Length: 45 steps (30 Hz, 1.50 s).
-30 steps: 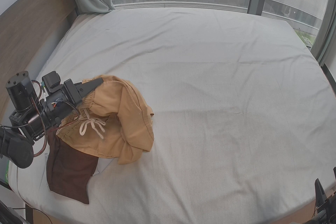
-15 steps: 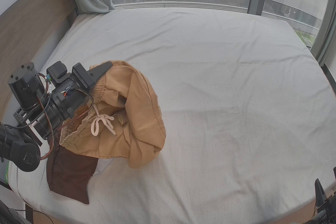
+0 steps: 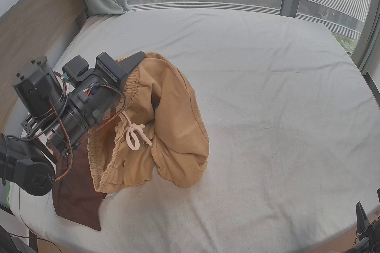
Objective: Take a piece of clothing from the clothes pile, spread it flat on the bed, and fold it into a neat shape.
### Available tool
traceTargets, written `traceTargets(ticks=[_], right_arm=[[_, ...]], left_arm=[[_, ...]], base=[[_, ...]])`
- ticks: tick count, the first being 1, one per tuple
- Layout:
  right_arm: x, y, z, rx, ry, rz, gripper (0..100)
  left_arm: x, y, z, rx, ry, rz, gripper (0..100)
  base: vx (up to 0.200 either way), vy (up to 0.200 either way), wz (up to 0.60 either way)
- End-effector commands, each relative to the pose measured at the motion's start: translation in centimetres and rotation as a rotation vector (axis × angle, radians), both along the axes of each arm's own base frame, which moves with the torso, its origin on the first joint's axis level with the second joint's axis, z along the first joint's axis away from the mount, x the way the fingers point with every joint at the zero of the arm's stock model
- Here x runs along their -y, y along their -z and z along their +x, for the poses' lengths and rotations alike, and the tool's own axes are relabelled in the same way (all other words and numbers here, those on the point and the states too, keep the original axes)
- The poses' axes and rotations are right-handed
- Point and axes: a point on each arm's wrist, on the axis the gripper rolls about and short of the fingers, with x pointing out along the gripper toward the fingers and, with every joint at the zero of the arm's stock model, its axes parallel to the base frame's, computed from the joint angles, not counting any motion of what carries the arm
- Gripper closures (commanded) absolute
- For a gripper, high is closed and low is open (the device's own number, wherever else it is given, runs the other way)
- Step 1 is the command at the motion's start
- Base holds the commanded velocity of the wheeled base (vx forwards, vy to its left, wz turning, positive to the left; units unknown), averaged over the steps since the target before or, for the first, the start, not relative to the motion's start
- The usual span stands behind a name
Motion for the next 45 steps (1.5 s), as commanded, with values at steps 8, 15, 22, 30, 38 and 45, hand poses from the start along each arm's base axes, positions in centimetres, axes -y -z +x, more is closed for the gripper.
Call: traceTargets(ticks=[8,15,22,30,38,45], right_arm=[[0.0,0.5,0.0,-0.001,0.0,0.0,0],[0.0,0.5,0.0,-0.001,0.0,0.0,0],[0.0,0.5,0.0,-0.001,0.0,0.0,0],[0.0,0.5,0.0,-0.001,0.0,0.0,0],[0.0,0.5,0.0,-0.001,0.0,0.0,0],[0.0,0.5,0.0,-0.001,0.0,0.0,0]], left_arm=[[2.1,0.5,0.2,-0.018,0.064,0.012,100],[5.8,2.9,0.3,-0.075,0.163,0.049,100],[10.2,5.3,1.2,-0.099,0.252,0.07,100],[15.8,3.9,0.3,-0.083,0.4,-0.038,100],[18.1,-2.6,-2.8,-0.045,0.61,-0.286,100],[15.9,-7.7,-3.1,0.0,0.617,-0.468,100]], base=[[0.0,0.0,0.0],[0.0,0.0,0.0],[0.0,0.0,0.0],[0.0,0.0,0.0],[0.0,0.0,0.0],[0.0,0.0,0.0]])
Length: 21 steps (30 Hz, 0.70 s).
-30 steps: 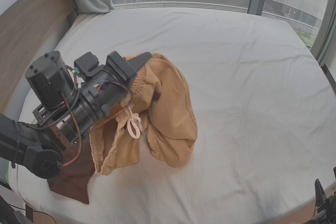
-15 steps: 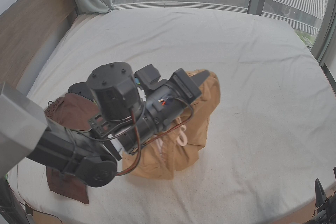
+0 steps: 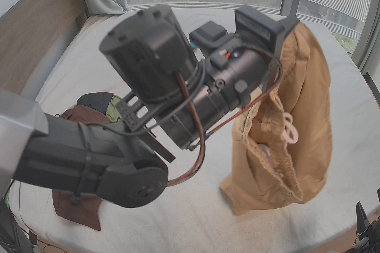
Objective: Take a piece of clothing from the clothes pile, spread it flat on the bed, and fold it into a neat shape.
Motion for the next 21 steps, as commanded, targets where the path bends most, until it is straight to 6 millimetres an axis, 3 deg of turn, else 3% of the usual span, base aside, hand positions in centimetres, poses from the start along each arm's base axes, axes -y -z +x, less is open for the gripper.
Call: traceTargets(ticks=[1,4,5,6,8,11,21], right_arm=[[0.0,0.5,0.0,-0.001,0.0,0.0,0],[0.0,0.5,0.0,-0.001,0.0,0.0,0],[0.0,0.5,0.0,-0.001,0.0,0.0,0],[0.0,0.5,0.0,-0.001,0.0,0.0,0],[0.0,0.5,0.0,-0.001,0.0,0.0,0],[0.0,0.5,0.0,-0.001,0.0,0.0,0],[0.0,0.5,0.0,-0.001,0.0,0.0,0]], left_arm=[[-2.2,-2.4,0.6,0.015,-0.048,-0.055,100],[-3.5,0.9,2.6,-0.033,-0.122,0.046,100],[-3.6,1.0,2.7,-0.032,-0.126,0.05,100],[-4.5,3.6,4.0,-0.04,-0.184,0.128,100],[-4.9,4.4,4.4,-0.039,-0.203,0.153,100],[-6.5,7.8,5.5,0.01,-0.275,0.235,100],[-10.3,13.9,6.6,-0.014,-0.375,0.379,100]], base=[[0.0,0.0,0.0],[0.0,0.0,0.0],[0.0,0.0,0.0],[0.0,0.0,0.0],[0.0,0.0,0.0],[0.0,0.0,0.0],[0.0,0.0,0.0]])
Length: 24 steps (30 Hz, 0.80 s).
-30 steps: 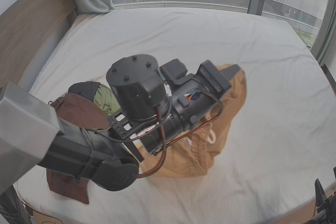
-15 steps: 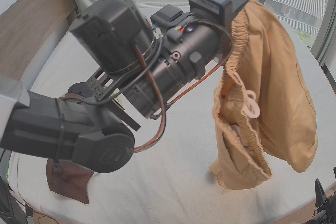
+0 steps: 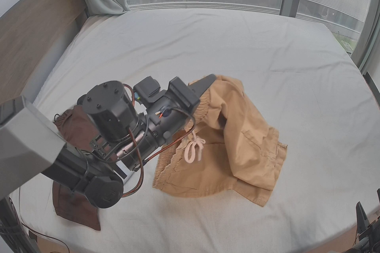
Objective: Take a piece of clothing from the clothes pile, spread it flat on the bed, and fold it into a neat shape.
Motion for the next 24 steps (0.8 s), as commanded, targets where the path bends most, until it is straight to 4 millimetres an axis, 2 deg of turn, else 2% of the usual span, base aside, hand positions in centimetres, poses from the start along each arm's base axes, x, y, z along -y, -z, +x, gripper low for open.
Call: traceTargets(ticks=[1,7,20,24], right_arm=[[0.0,0.5,0.0,-0.001,0.0,0.0,0],[0.0,0.5,0.0,-0.001,0.0,0.0,0],[0.0,0.5,0.0,-0.001,0.0,-0.002,0],[0.0,0.5,0.0,-0.001,0.0,-0.002,0]], left_arm=[[-2.2,4.3,1.0,-0.061,-0.071,0.088,100],[-4.2,6.2,1.2,-0.105,-0.119,0.133,100],[-6.6,7.6,0.7,-0.126,-0.191,0.233,100],[-7.8,7.7,1.4,-0.105,-0.241,0.265,100]], base=[[0.0,0.0,0.0],[0.0,0.0,0.0],[0.0,0.0,0.0],[0.0,0.0,0.0]])
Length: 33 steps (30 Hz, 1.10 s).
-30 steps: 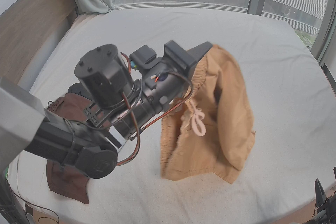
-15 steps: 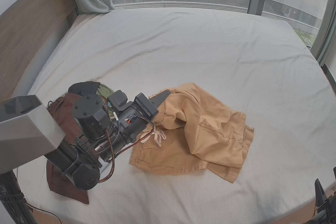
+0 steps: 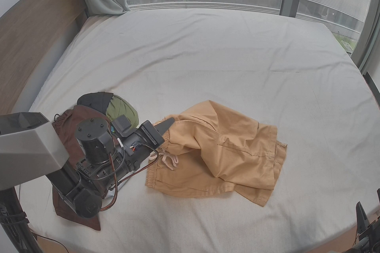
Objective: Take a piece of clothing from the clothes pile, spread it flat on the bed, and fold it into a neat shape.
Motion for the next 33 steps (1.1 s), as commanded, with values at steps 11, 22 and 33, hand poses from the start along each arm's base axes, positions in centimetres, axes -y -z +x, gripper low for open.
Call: traceTargets(ticks=[11,22,33], right_arm=[[0.0,0.5,0.0,-0.001,-0.005,-0.008,0],[0.0,0.5,0.0,0.0,-0.011,-0.024,0],[0.0,0.5,0.0,0.0,-0.014,-0.025,0]], left_arm=[[-3.8,0.5,1.9,0.032,-0.12,0.083,100],[-5.8,1.7,3.6,0.058,-0.162,0.165,100],[-5.8,1.8,3.8,0.067,-0.158,0.175,100]], base=[[0.0,0.0,0.0],[0.0,0.0,0.0],[0.0,0.0,0.0]])
